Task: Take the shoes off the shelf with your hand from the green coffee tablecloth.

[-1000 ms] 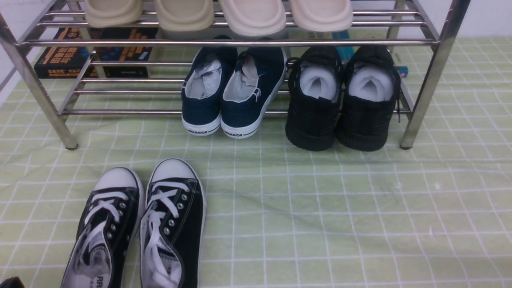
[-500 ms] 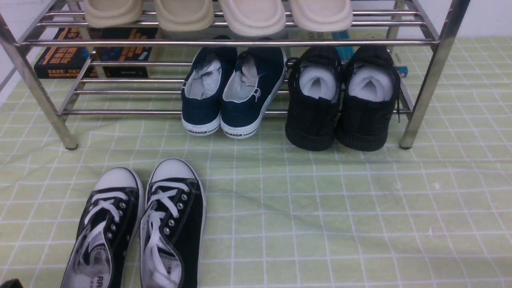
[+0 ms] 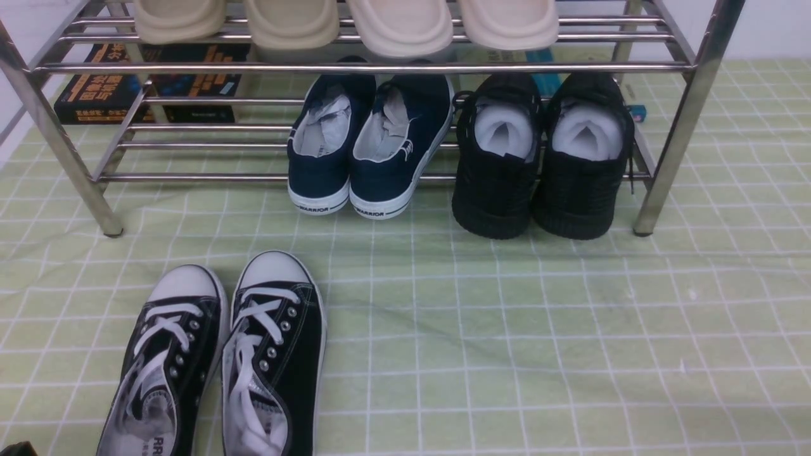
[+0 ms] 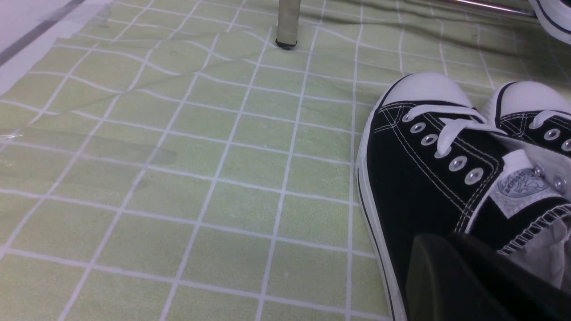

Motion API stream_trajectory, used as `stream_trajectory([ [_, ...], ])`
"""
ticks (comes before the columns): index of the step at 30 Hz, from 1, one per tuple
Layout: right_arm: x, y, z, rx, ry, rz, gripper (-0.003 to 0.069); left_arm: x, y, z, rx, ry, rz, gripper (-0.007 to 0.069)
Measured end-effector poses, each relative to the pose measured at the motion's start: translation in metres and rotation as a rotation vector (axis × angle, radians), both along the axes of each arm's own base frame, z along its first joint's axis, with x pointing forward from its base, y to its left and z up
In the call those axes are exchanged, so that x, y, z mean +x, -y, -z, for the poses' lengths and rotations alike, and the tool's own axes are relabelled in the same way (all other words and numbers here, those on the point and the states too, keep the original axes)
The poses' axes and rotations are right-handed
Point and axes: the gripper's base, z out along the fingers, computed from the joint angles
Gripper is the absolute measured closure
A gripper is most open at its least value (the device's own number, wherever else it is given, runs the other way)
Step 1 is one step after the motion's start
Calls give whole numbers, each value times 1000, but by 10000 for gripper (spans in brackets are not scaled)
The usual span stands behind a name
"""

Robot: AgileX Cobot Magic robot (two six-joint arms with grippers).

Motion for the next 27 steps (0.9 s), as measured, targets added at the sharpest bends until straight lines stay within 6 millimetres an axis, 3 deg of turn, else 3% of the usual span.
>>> stream_trajectory([
  [27,0,0,0,0,0,0,421,0,0,0,1,-1,0,553],
])
